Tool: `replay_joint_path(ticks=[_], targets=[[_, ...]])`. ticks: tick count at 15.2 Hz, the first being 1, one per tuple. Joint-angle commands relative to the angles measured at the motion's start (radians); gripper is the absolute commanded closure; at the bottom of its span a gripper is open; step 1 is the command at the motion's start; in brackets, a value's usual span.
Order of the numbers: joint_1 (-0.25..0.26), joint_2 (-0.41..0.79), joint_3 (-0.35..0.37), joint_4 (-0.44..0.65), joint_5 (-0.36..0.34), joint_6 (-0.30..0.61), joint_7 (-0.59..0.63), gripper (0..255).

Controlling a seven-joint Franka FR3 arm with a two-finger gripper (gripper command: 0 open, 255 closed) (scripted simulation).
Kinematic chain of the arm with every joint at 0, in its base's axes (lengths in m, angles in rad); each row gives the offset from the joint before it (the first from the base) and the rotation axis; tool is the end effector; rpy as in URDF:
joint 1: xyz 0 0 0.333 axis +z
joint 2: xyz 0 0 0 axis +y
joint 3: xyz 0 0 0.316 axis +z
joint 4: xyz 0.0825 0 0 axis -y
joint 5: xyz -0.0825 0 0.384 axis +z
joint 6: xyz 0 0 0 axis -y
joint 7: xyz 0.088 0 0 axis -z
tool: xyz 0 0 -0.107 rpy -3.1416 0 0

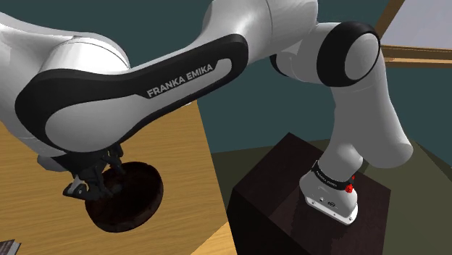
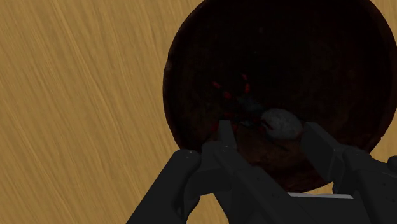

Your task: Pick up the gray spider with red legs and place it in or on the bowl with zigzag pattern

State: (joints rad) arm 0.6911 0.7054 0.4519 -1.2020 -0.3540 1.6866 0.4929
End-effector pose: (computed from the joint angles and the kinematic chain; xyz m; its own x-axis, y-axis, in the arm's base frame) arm 0.4029 0.5984 0.3786 0.7977 0.5924 -0.1127 0.6028 -0.7886 0.1213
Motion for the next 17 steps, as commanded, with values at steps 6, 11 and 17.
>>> replay_joint_path(ticks=[6,11,17], targets=[[-0.001,0.003,-0.001,-0.01,-0.002,0.012,0.002,255],[-0.001,0.003,-0.001,-0.009,-0.002,0.012,0.002,0],[0.029,0.019,-0.001,0.122,0.0,-0.098,-0.012,0]])
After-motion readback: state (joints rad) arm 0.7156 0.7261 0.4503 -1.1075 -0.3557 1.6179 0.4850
